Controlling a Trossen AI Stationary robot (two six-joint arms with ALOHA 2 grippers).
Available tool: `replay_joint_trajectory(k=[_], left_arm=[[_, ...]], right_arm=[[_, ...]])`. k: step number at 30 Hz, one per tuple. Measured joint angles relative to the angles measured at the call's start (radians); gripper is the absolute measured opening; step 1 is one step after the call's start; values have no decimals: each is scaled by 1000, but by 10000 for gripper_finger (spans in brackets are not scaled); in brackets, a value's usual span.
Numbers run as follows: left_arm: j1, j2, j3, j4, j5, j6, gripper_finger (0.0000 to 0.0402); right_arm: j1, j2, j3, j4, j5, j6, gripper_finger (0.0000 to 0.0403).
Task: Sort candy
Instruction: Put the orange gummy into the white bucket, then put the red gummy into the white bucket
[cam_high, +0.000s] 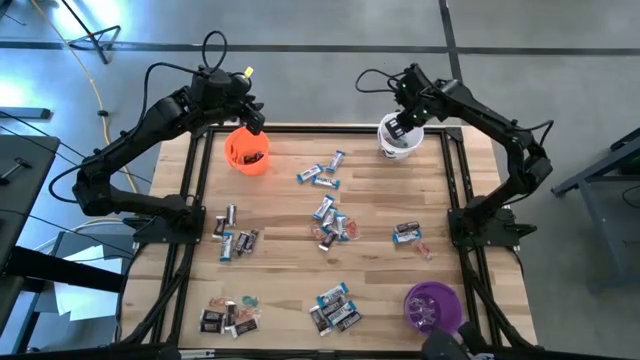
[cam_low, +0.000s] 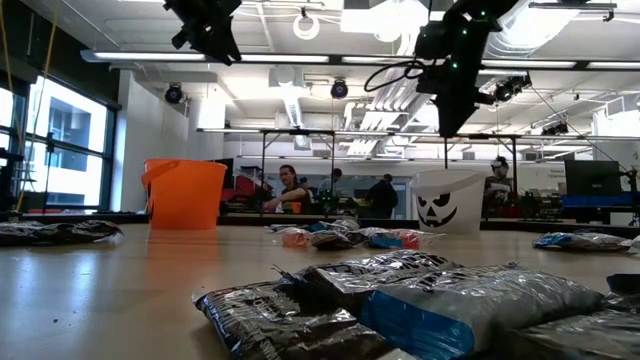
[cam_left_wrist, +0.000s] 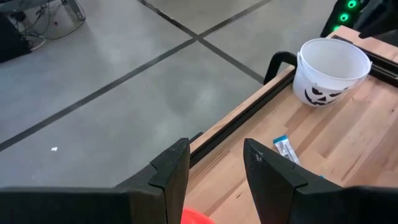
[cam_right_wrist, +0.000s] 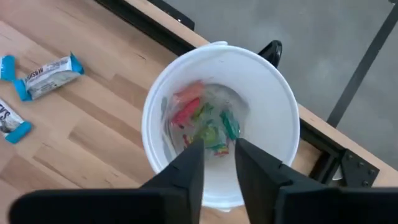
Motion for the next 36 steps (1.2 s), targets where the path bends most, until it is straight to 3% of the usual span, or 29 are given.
replay_joint_trajectory(k=[5, 10, 13, 19, 36], left_arm=[[0, 0, 0, -10, 0, 0, 140], [0, 0, 0, -53, 0, 0, 140], [0, 0, 0, -63, 0, 1, 140], [-1, 0, 0, -74, 0, 23, 140], [-1, 0, 0, -106, 0, 89, 140]], right_arm=[[0, 0, 0, -77, -1, 9, 122], [17, 0, 0, -369, -128, 67, 124], [62, -2, -2, -523, -143, 83, 124], [195, -68, -18, -510, -332, 209, 123], [739, -253, -18, -509, -354, 860, 123]])
